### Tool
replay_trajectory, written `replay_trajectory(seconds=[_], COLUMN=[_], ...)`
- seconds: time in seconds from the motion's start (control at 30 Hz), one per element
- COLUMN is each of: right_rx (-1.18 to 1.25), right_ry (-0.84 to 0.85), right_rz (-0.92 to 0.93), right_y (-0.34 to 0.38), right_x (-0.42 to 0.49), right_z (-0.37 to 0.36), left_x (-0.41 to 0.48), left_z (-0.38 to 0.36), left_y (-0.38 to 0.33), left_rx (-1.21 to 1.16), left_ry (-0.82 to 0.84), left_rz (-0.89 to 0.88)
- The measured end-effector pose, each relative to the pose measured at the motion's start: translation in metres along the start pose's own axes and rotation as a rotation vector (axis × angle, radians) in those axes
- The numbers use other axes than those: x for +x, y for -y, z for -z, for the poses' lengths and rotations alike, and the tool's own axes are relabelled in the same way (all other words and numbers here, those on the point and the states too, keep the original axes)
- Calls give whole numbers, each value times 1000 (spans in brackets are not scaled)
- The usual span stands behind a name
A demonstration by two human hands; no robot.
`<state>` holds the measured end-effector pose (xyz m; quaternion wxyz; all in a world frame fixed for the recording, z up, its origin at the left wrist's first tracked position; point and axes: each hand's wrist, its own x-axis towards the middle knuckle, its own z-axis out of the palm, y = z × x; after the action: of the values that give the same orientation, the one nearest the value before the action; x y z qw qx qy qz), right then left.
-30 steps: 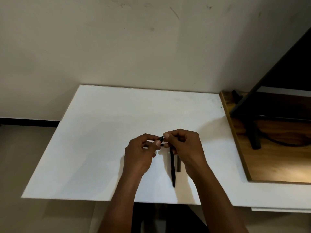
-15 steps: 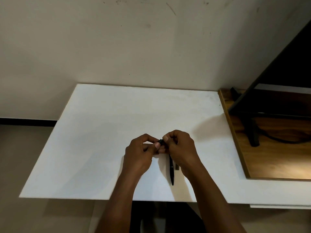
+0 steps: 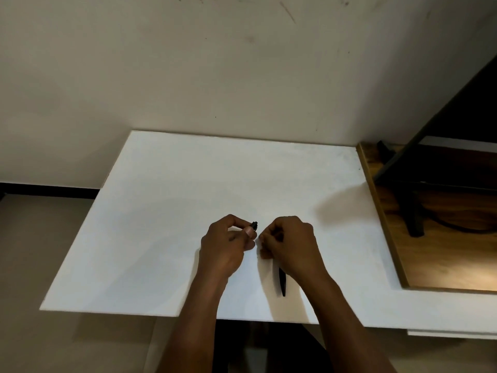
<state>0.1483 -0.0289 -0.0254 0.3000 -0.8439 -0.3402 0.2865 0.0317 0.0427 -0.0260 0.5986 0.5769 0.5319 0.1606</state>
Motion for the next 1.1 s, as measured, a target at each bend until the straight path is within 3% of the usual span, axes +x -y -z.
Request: replay_trajectory(seconds=[0.13, 0.37, 1.1], right_rx=[-172, -215, 13], right_ry=[-62, -102, -356], right_rz=[63, 85, -30], right_y=[5, 9, -15], right_x=[-1, -3, 5], right_z=[-2, -9, 40], left_x=[1, 2, 1], left_z=[0, 0, 0], left_y=[1, 1, 1], left_rx=[0, -8, -36], left_ry=[-12, -28, -34], left_rz=[15, 16, -12])
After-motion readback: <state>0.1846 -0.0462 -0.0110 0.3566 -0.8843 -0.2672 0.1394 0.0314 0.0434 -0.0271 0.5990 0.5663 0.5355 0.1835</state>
